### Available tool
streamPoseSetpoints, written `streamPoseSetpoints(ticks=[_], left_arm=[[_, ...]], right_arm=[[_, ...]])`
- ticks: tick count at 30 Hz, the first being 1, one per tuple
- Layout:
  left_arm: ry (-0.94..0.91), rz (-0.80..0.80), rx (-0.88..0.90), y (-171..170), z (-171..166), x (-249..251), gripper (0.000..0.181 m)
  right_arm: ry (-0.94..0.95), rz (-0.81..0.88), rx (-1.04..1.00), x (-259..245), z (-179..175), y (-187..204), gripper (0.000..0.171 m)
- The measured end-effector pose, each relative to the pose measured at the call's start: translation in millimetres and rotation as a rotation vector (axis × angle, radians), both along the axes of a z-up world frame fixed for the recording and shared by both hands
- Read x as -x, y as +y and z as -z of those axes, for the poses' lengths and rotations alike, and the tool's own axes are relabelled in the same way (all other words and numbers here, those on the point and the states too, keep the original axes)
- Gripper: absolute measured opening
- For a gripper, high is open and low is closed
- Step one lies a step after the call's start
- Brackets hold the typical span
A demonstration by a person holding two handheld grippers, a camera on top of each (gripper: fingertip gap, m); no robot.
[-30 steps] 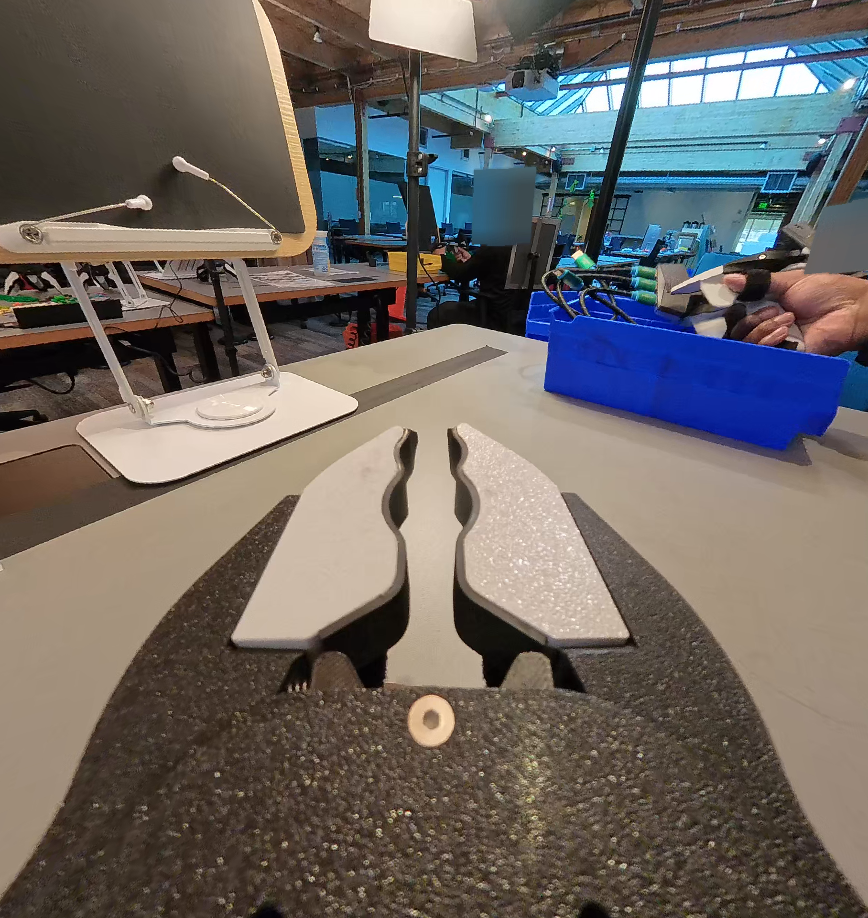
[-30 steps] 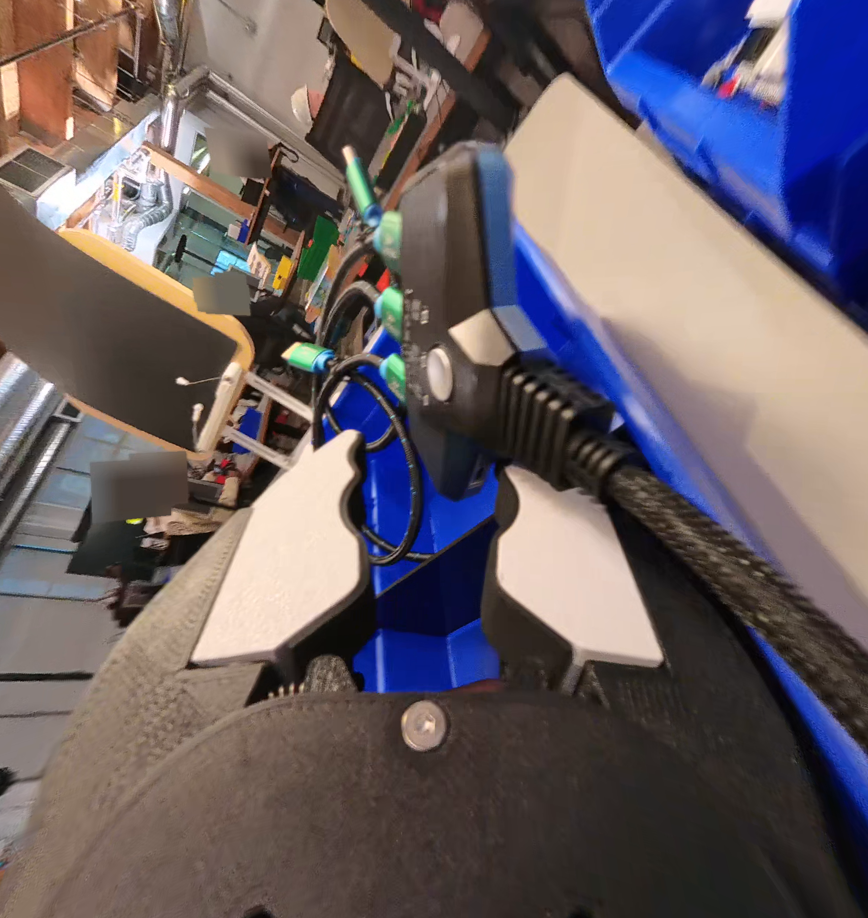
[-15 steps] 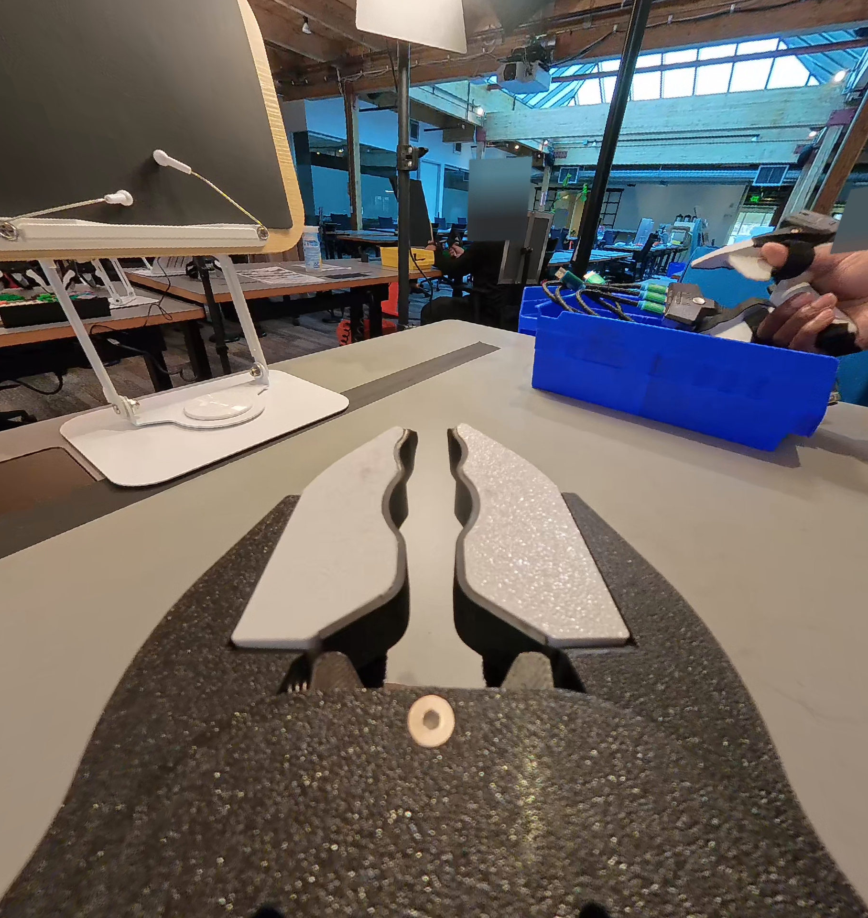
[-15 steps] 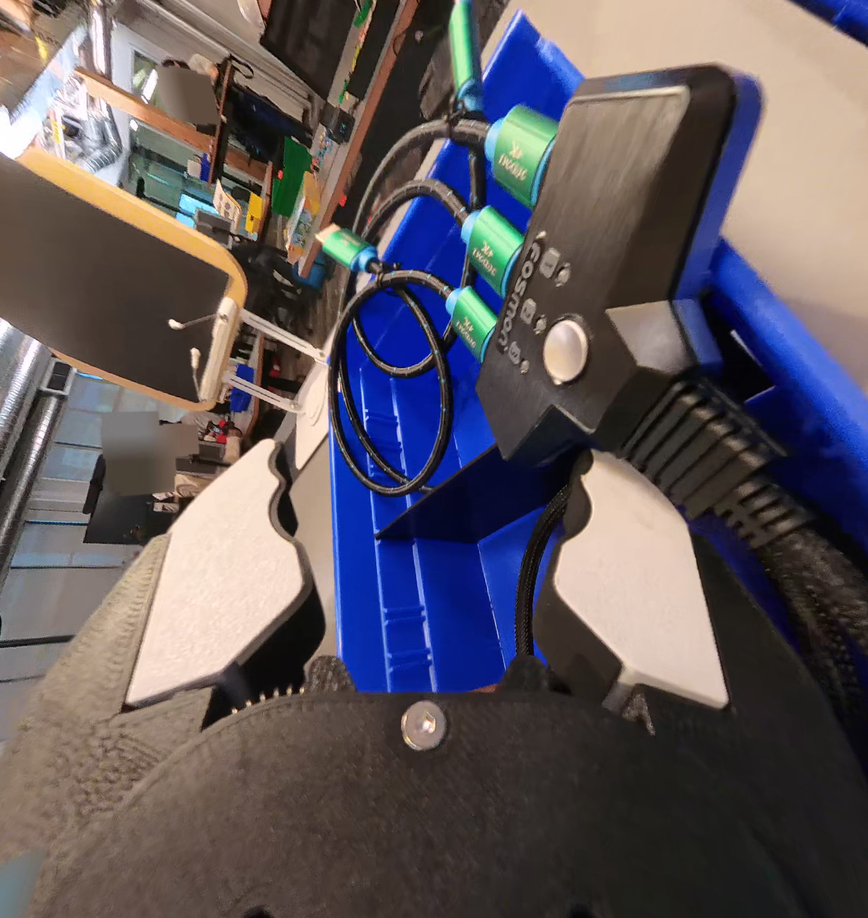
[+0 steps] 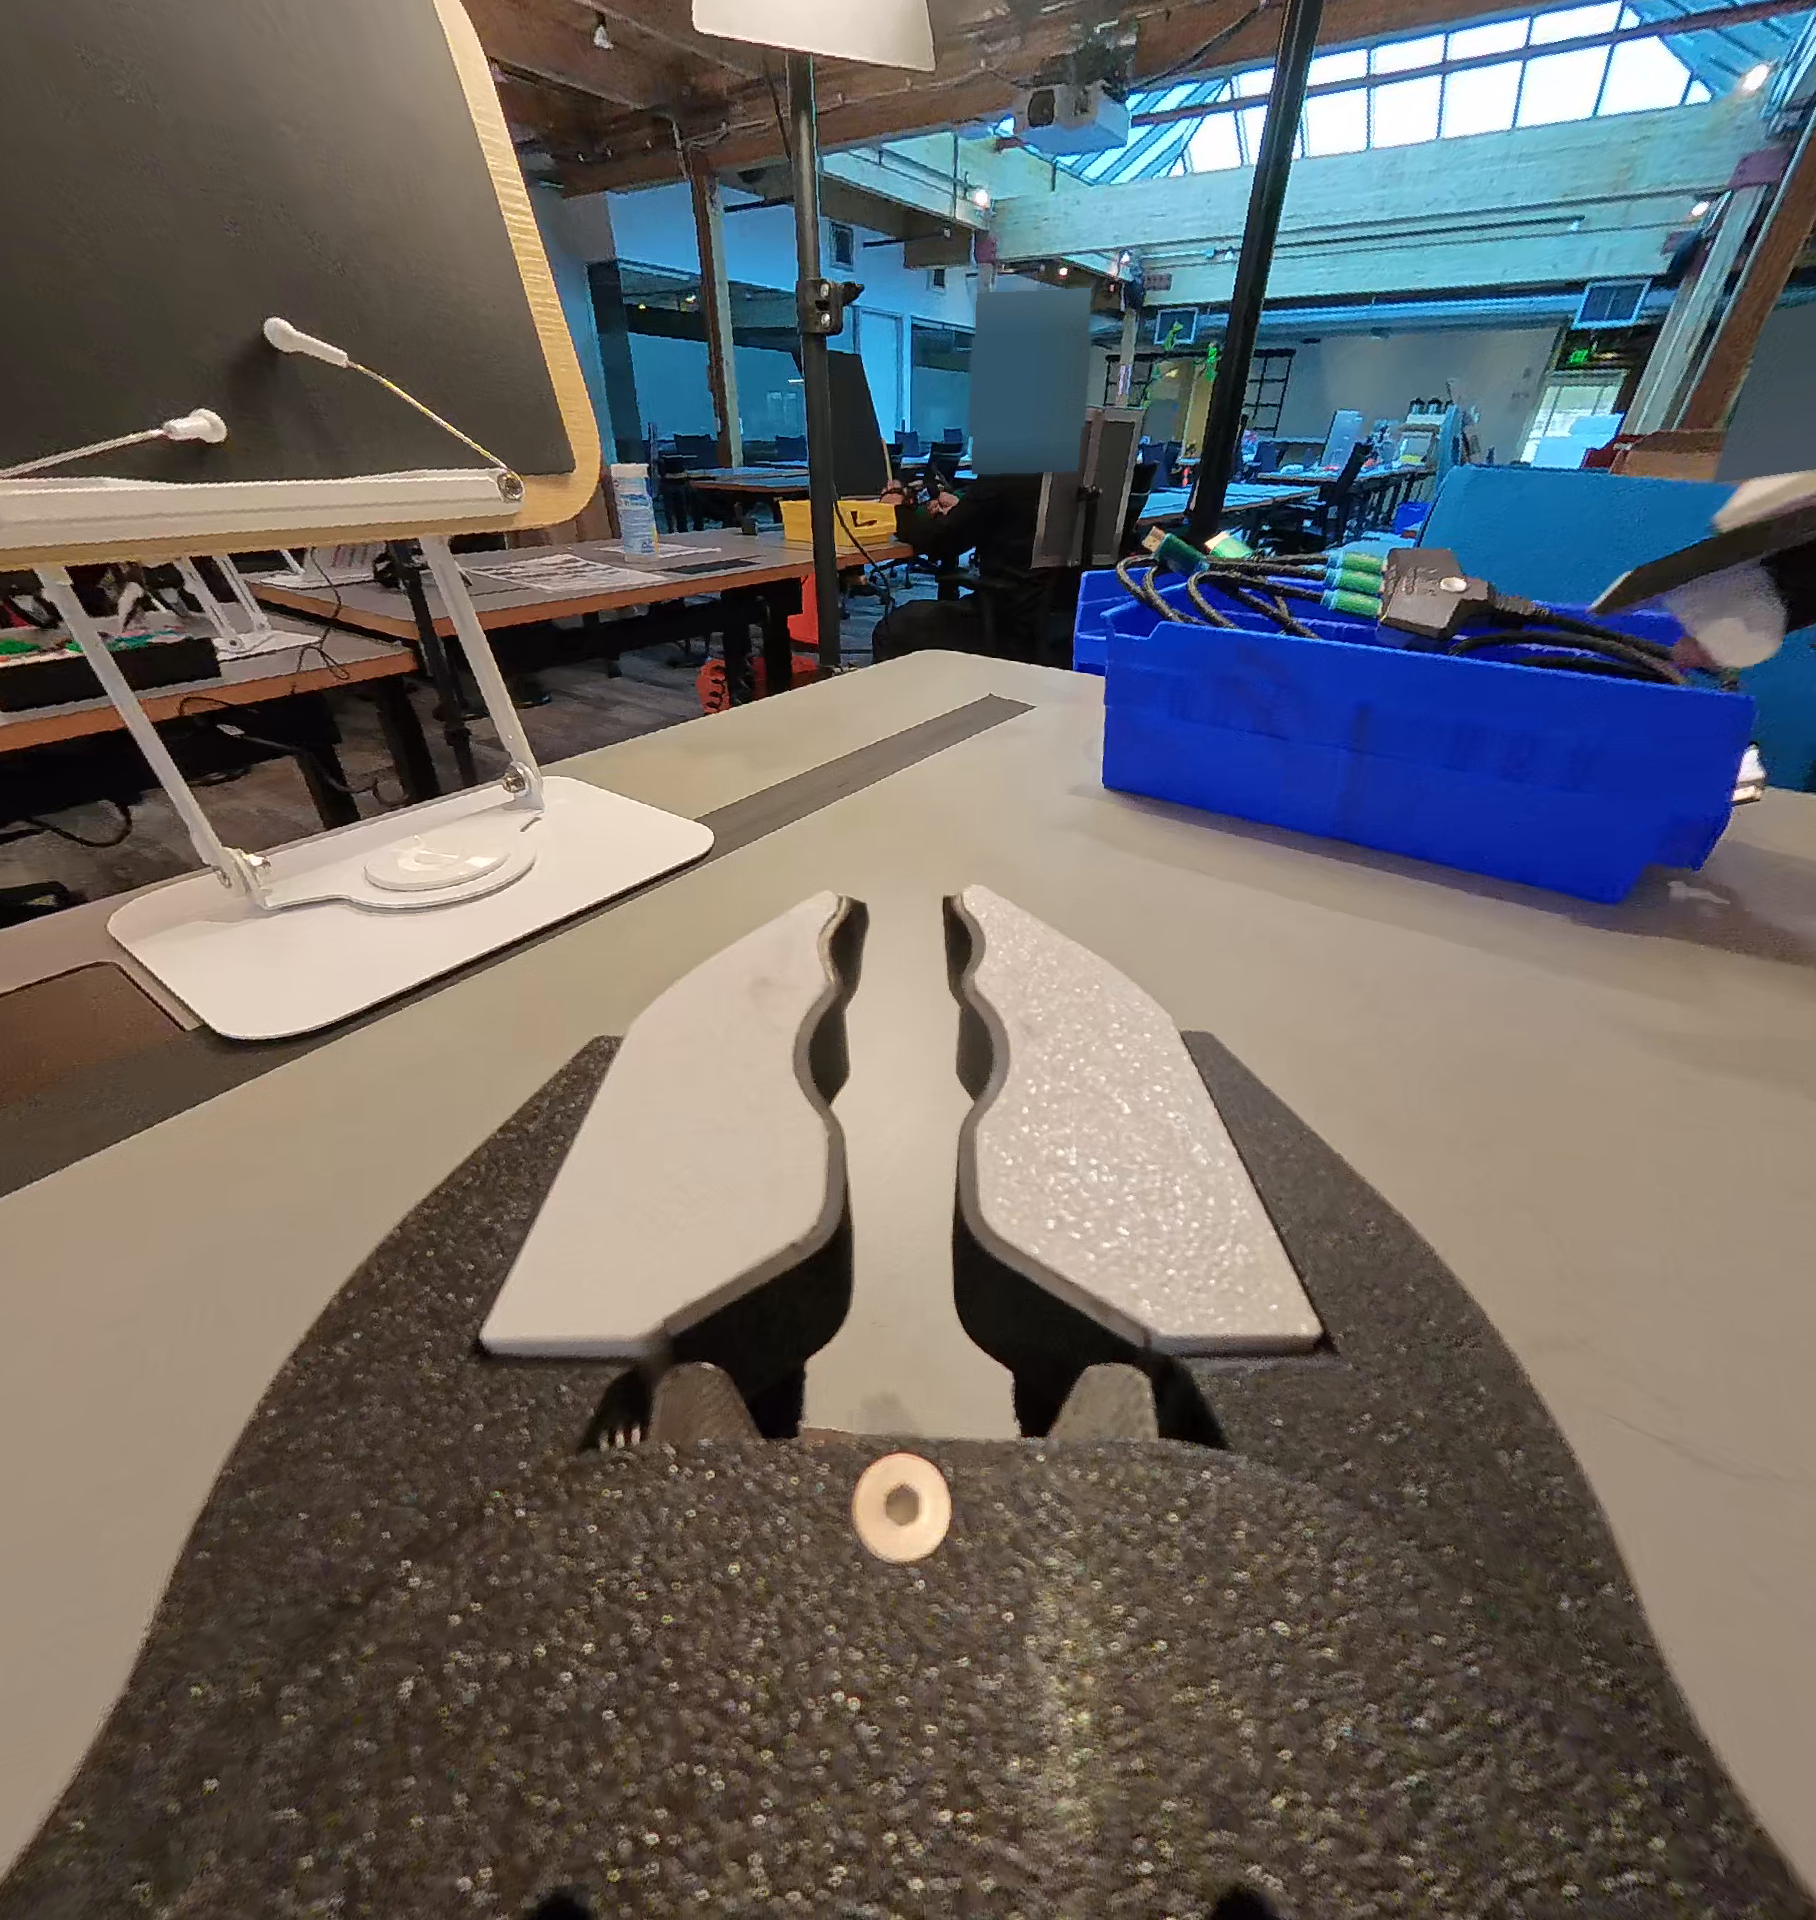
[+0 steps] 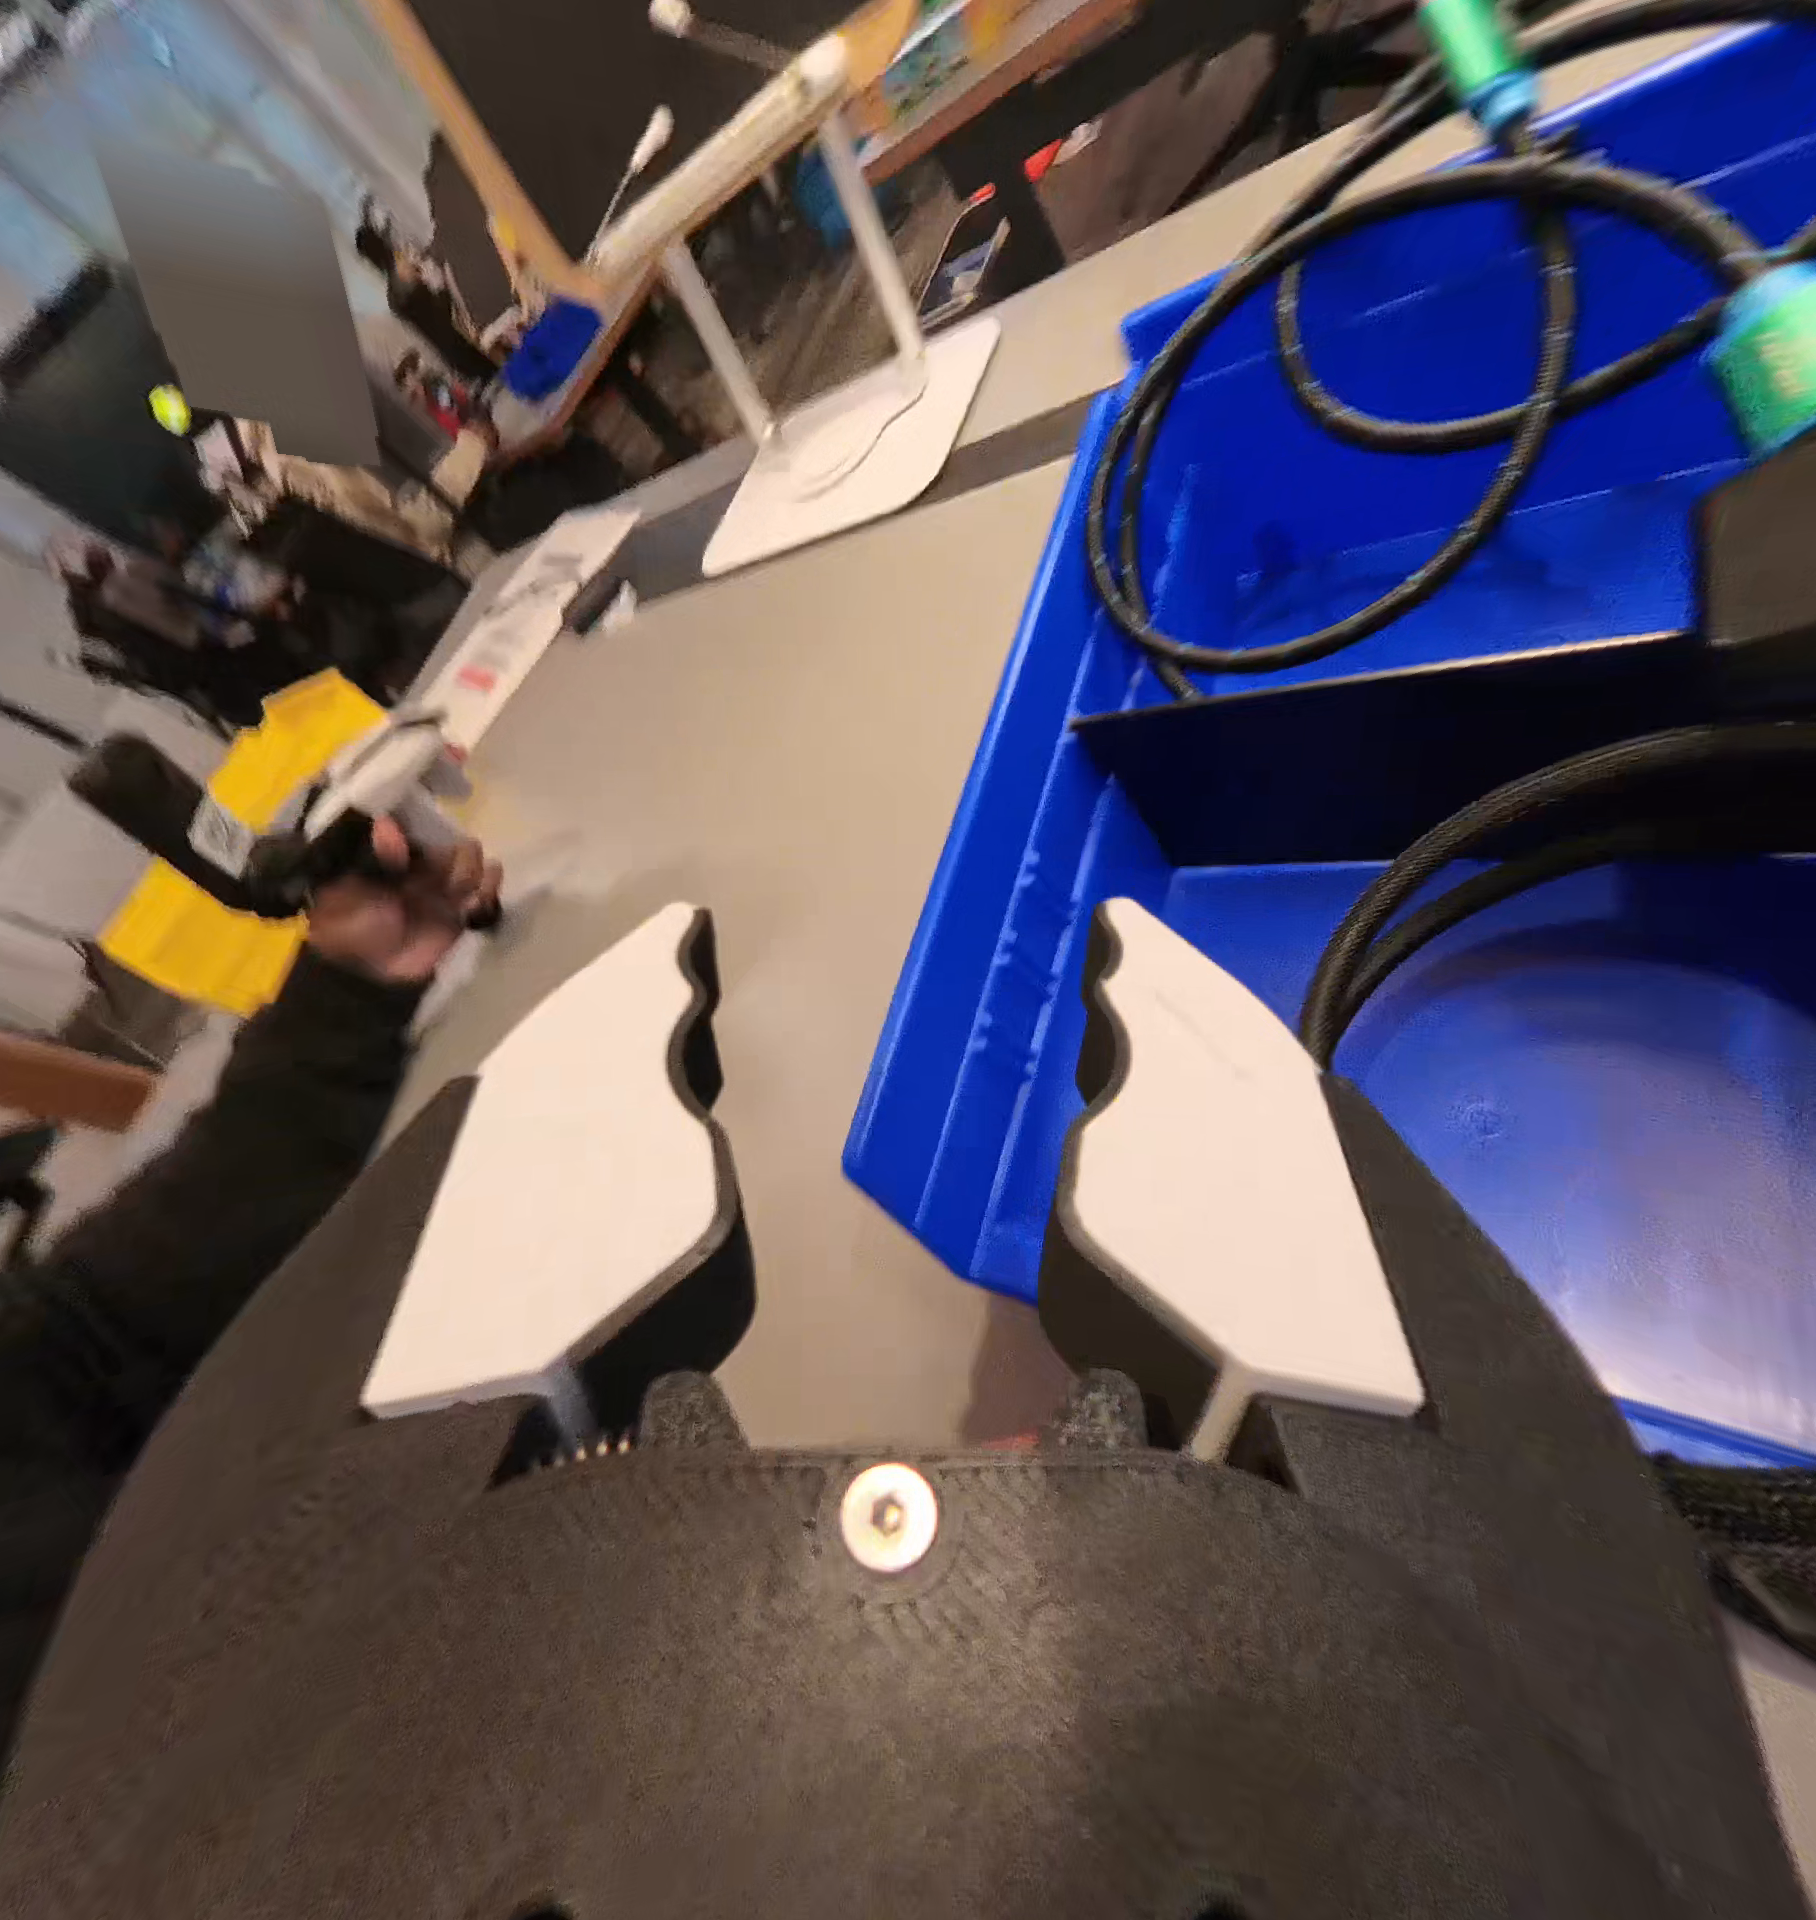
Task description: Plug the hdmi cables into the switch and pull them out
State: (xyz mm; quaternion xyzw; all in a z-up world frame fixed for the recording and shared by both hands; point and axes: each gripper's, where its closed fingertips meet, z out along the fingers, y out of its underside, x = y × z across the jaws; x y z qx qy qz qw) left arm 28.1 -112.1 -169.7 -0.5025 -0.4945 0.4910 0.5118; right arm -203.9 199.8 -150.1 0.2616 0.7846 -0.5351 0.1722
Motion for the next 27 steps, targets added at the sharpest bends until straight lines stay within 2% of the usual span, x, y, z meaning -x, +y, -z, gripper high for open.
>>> streamPoseSetpoints(ticks=[4, 10, 14, 17, 24, 27], left_arm=[[-0.034, -0.050, 0.052, 1.4, -0.8, -1.9, 0.023], [-0.056, -0.211, 0.065, 18.2, -5.6, -44.0, 0.047], [-0.064, -0.400, 0.067, 26.8, -0.8, -107.1, 0.052], [-0.116, -0.589, 0.100, 21.0, 4.5, -166.2, 0.055], [-0.282, -1.066, 0.207, -16.9, -14.8, -302.4, 0.057], [-0.388, -1.224, 0.199, -41.0, -7.3, -342.1, 0.057]], right_arm=[[0.211, -0.067, -0.068, -30.6, 17.4, 5.9, 0.068], [0.429, -0.018, -0.157, -38.4, 44.0, 7.9, 0.079], [0.479, 0.021, -0.149, -33.6, 47.9, 7.9, 0.073], [0.471, 0.008, -0.127, -33.3, 48.2, 6.1, 0.065], [0.504, -0.035, -0.097, -36.5, 52.6, 3.2, 0.039], [0.520, -0.026, -0.102, -34.8, 57.5, 1.9, 0.036]])
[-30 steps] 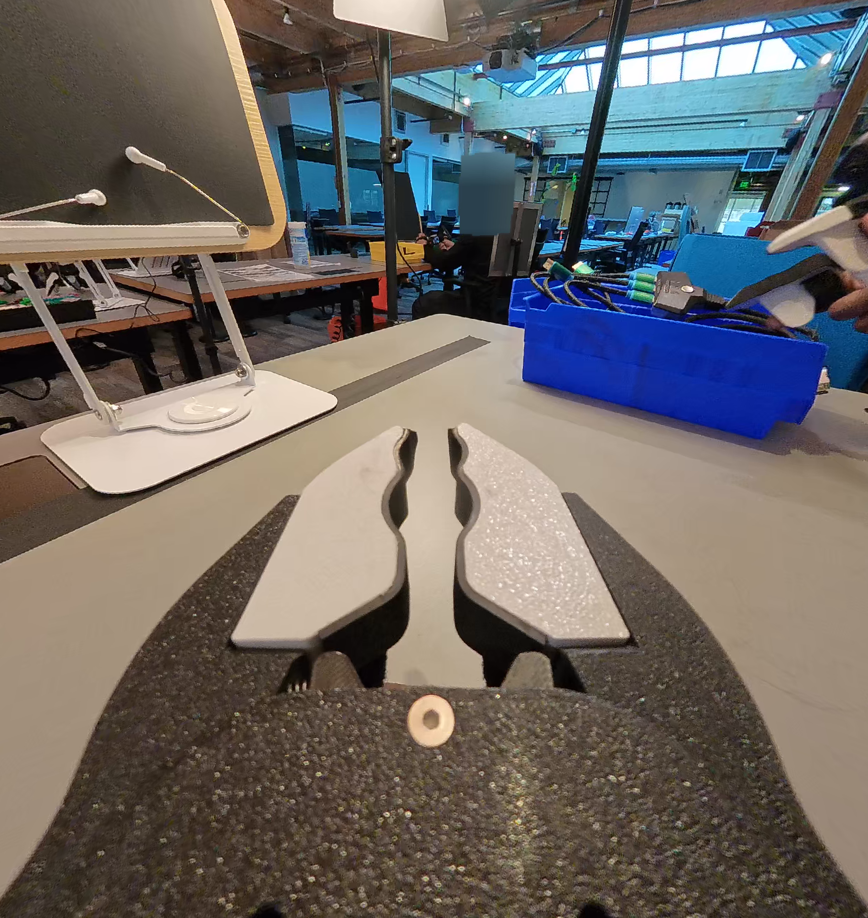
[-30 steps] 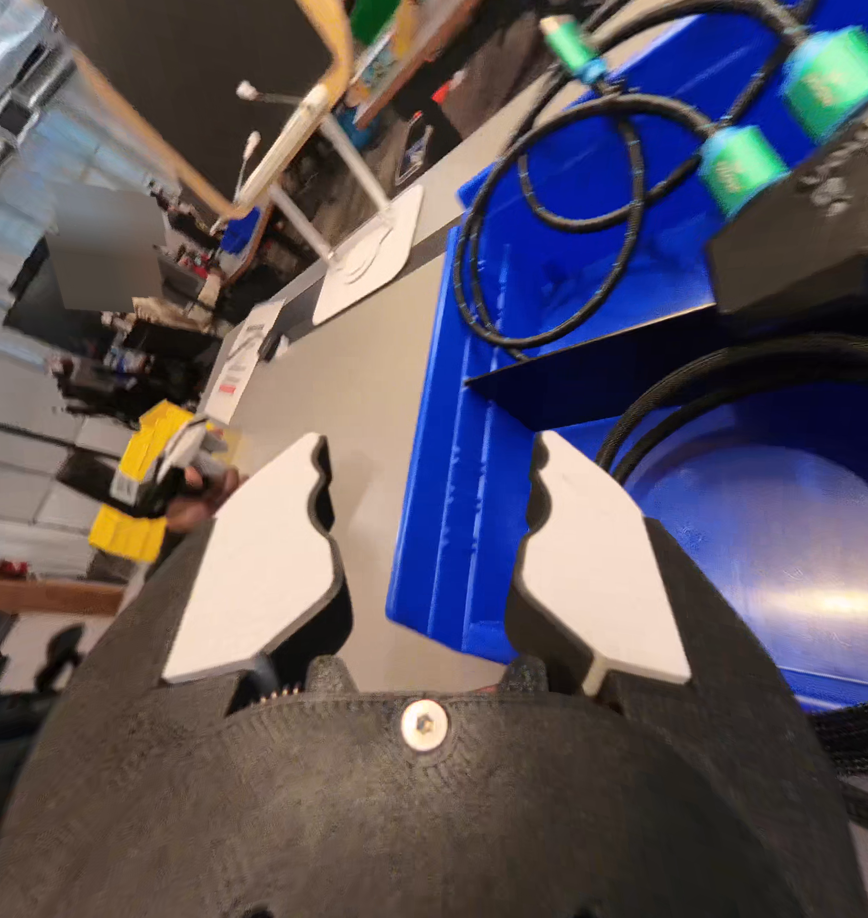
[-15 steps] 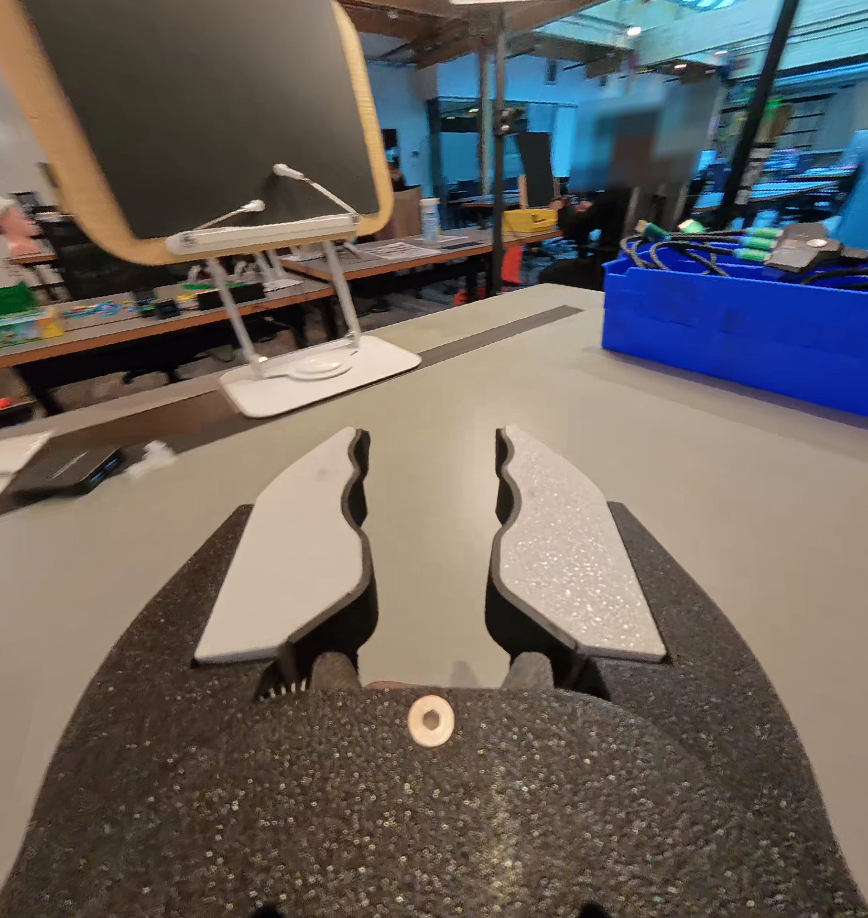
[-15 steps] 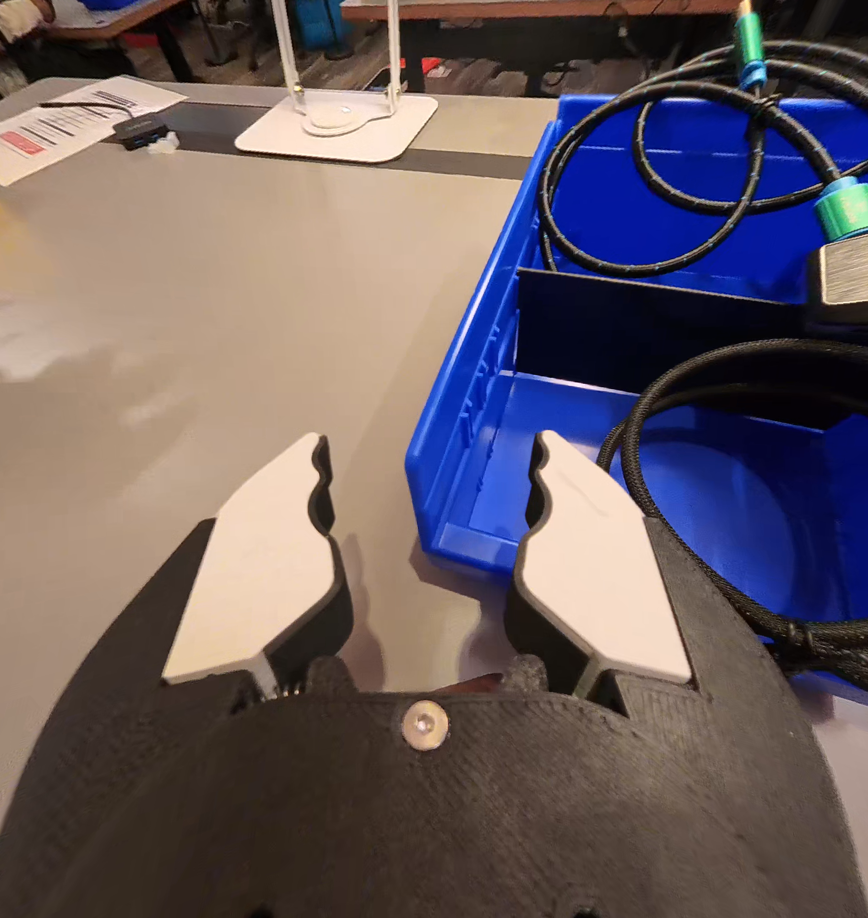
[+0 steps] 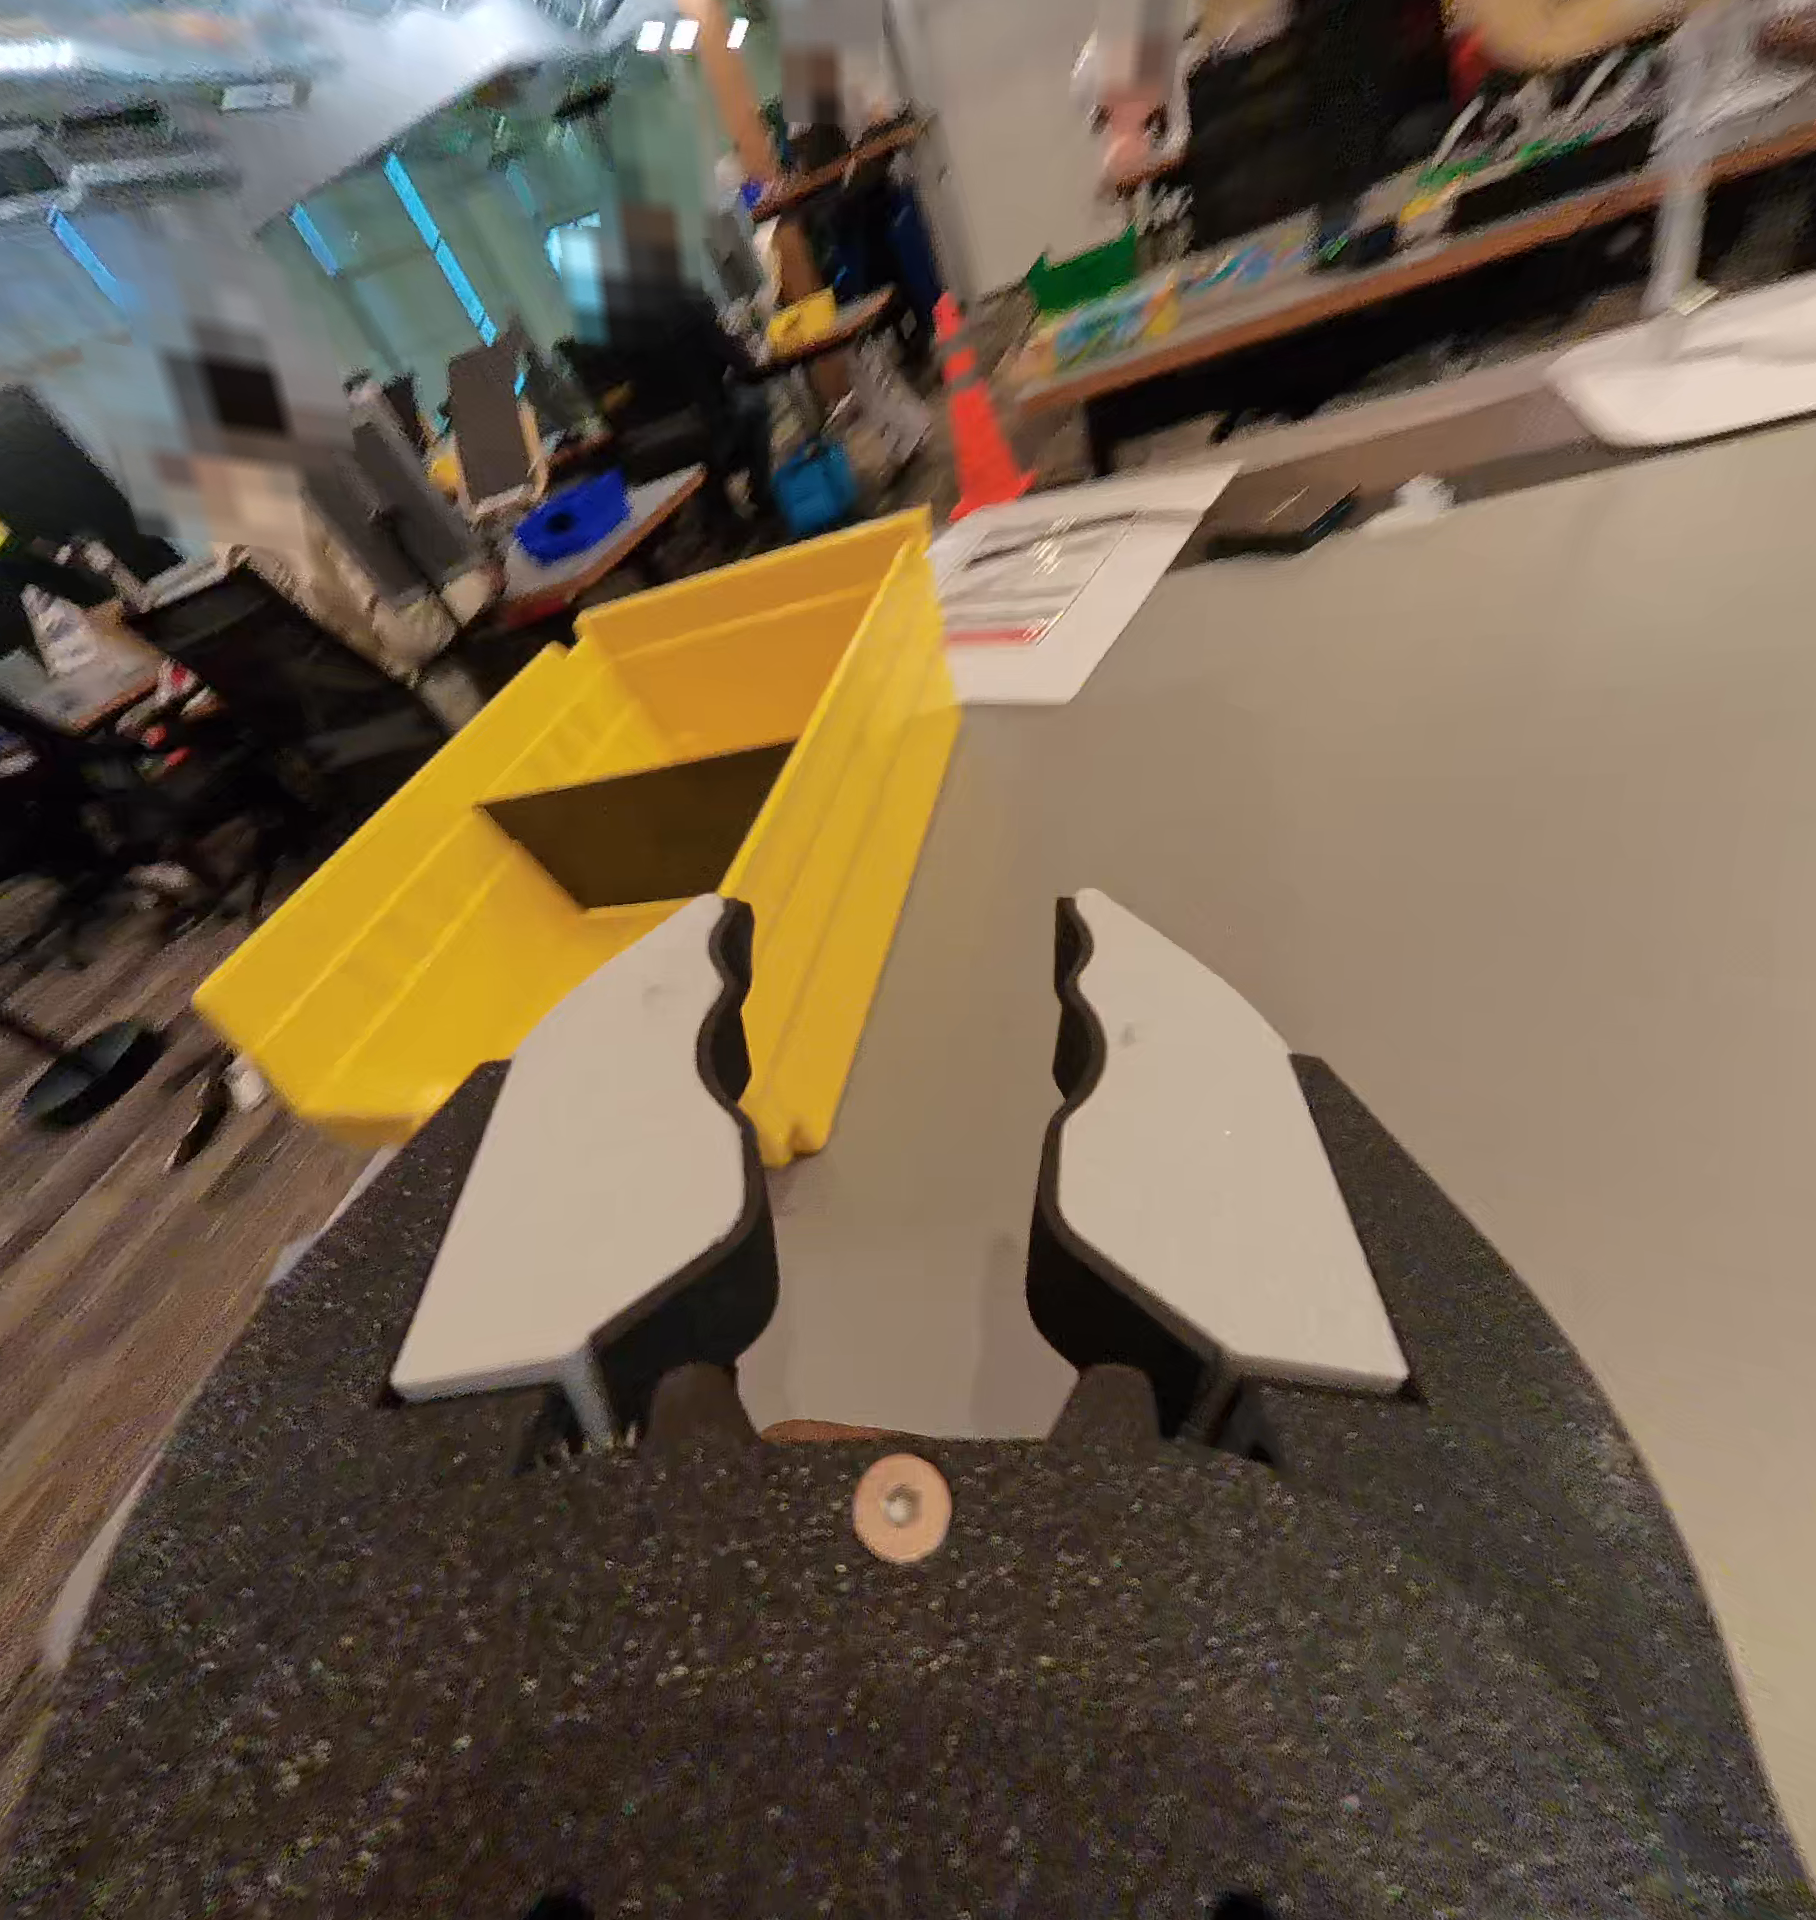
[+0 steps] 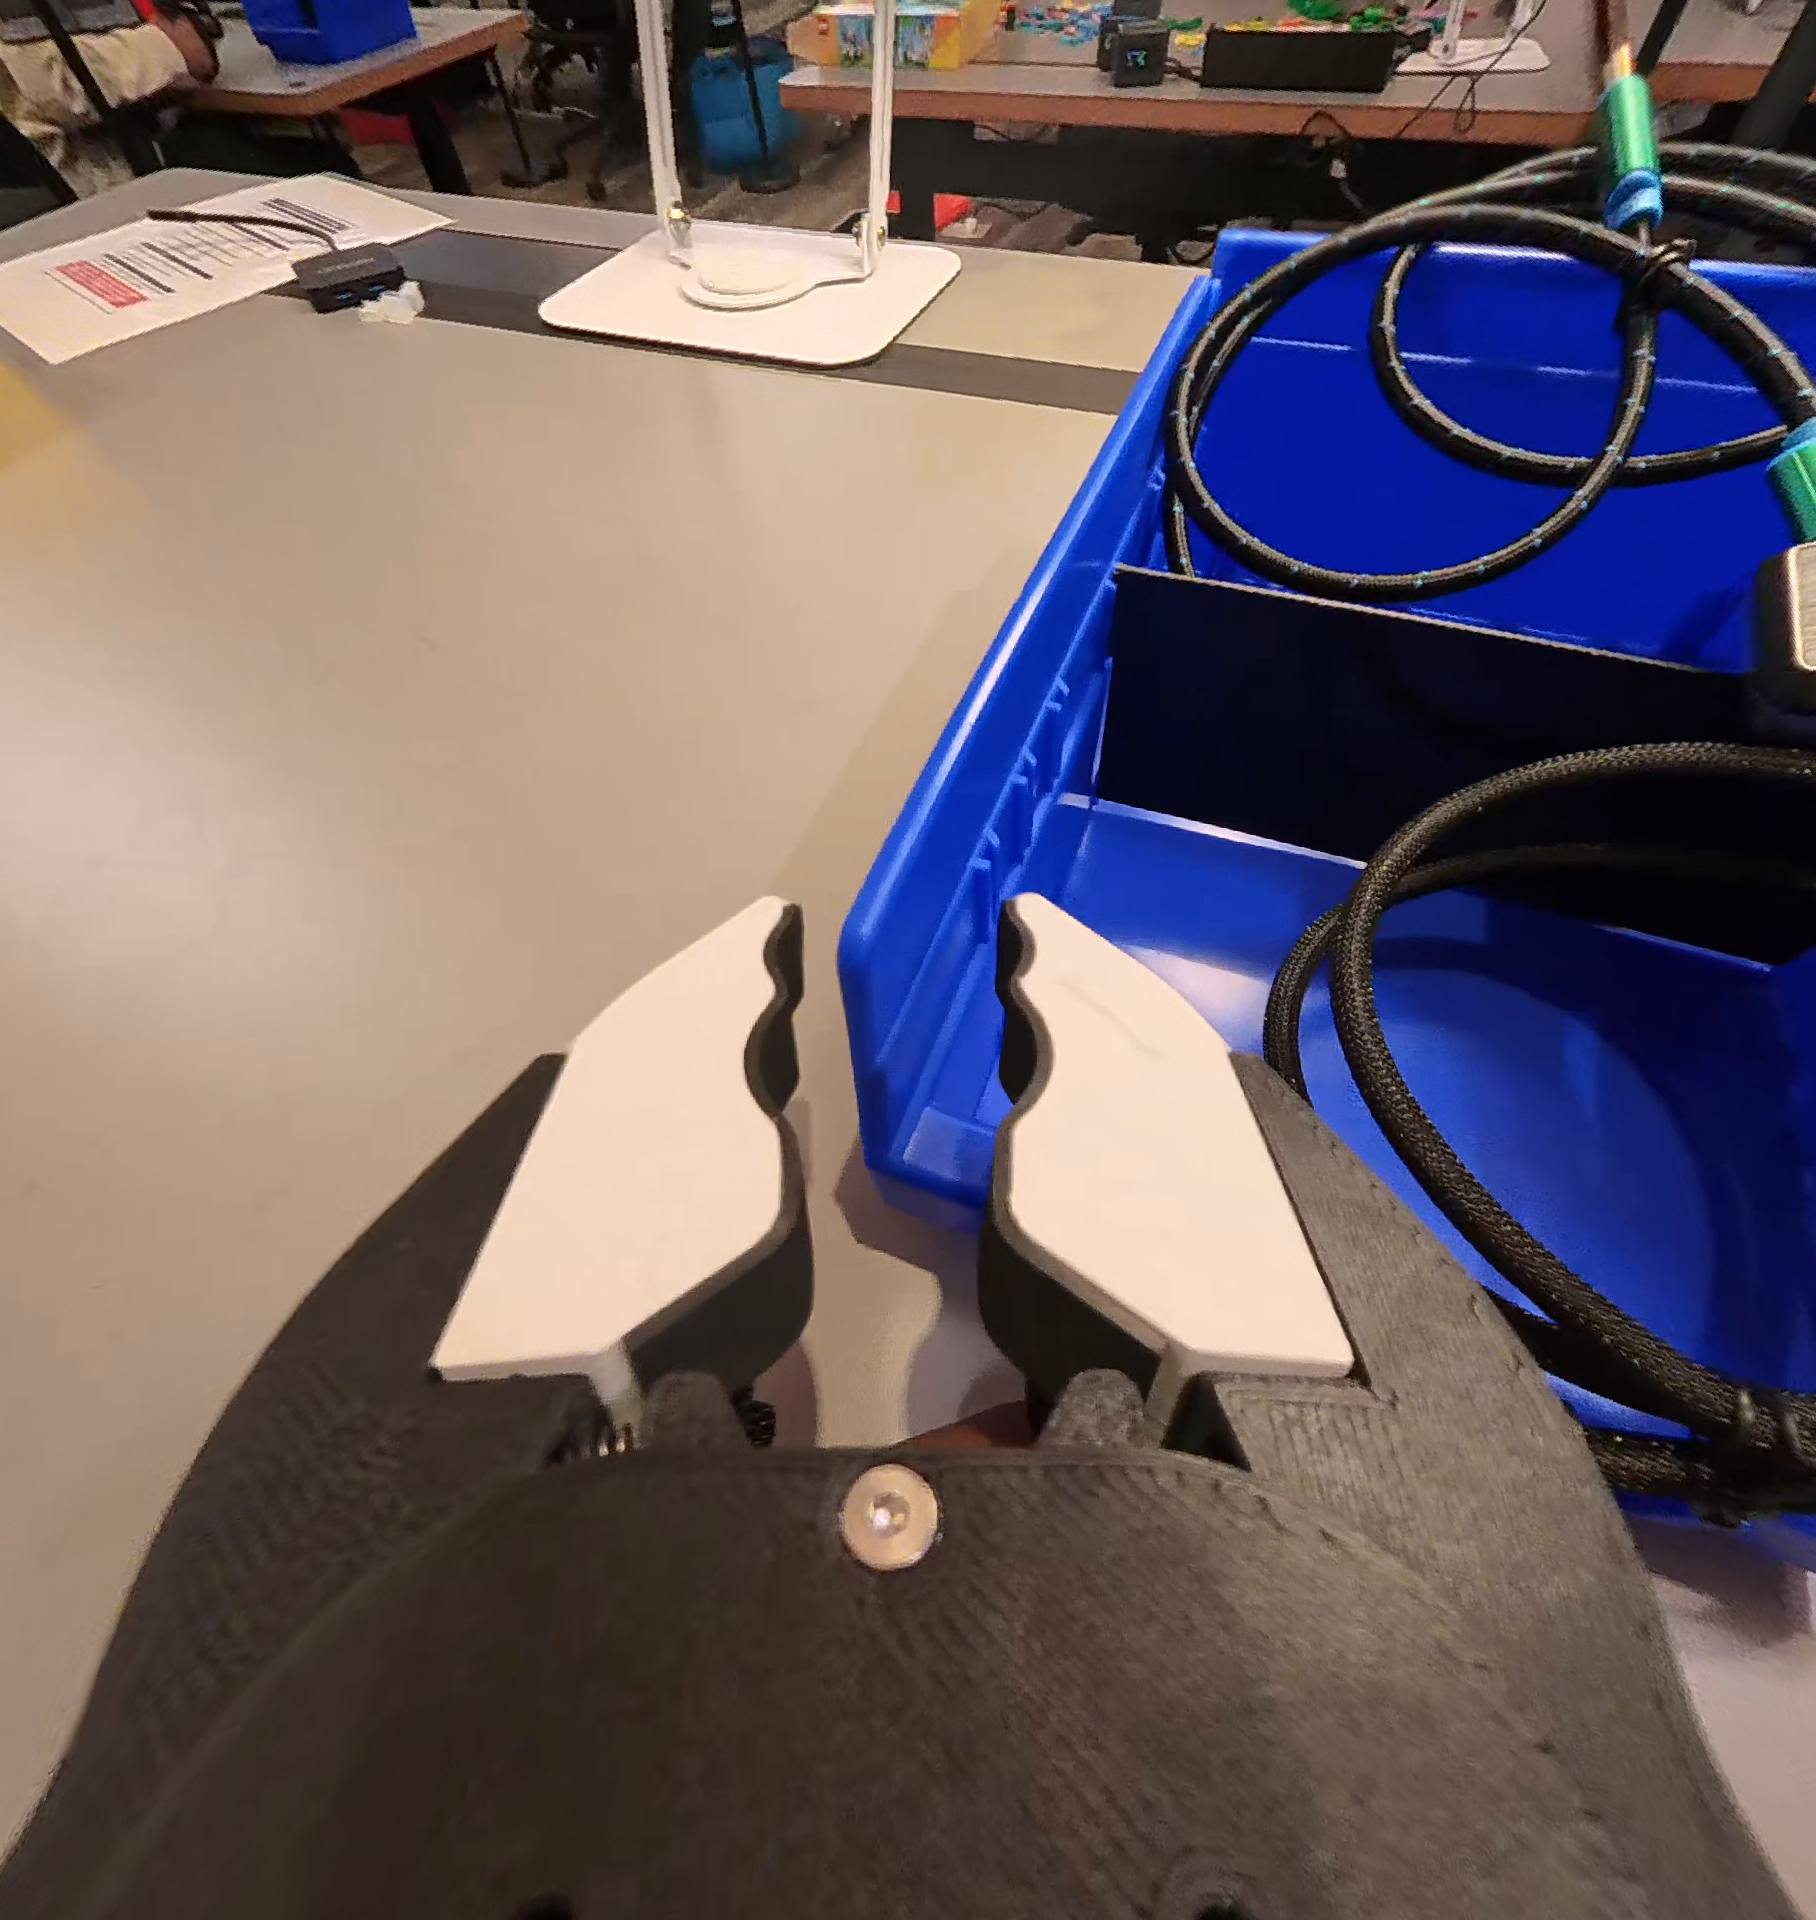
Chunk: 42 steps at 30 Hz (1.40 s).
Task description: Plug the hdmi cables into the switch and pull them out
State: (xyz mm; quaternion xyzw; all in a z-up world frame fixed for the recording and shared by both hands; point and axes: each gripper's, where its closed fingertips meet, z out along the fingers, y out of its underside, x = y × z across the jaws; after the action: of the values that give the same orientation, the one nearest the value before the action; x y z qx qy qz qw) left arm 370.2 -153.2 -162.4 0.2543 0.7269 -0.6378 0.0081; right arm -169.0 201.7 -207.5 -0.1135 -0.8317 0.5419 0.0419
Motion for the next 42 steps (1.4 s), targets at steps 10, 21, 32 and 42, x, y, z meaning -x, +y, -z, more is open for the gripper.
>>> streamPoseSetpoints(ticks=[10, 21, 32, 42], left_arm=[[-0.017, -0.102, -0.207, -70.0, 39.4, -52.3, 0.049], [-0.019, 0.022, -0.272, -84.9, 56.0, -33.4, 0.008], [-0.128, 0.272, -0.261, -6.9, 54.4, -4.2, 0.004], [-0.152, 0.819, -0.250, 75.7, 56.5, 47.5, 0.003]], right_arm=[[-0.009, 0.001, 0.012, 1.9, -2.2, -4.1, 0.018], [0.051, -0.010, -0.059, 2.4, -1.3, -13.9, 0.017], [0.085, -0.157, -0.064, -7.1, -1.7, 0.7, 0.016], [0.093, -0.351, -0.046, -5.3, -1.9, -8.7, 0.016]])
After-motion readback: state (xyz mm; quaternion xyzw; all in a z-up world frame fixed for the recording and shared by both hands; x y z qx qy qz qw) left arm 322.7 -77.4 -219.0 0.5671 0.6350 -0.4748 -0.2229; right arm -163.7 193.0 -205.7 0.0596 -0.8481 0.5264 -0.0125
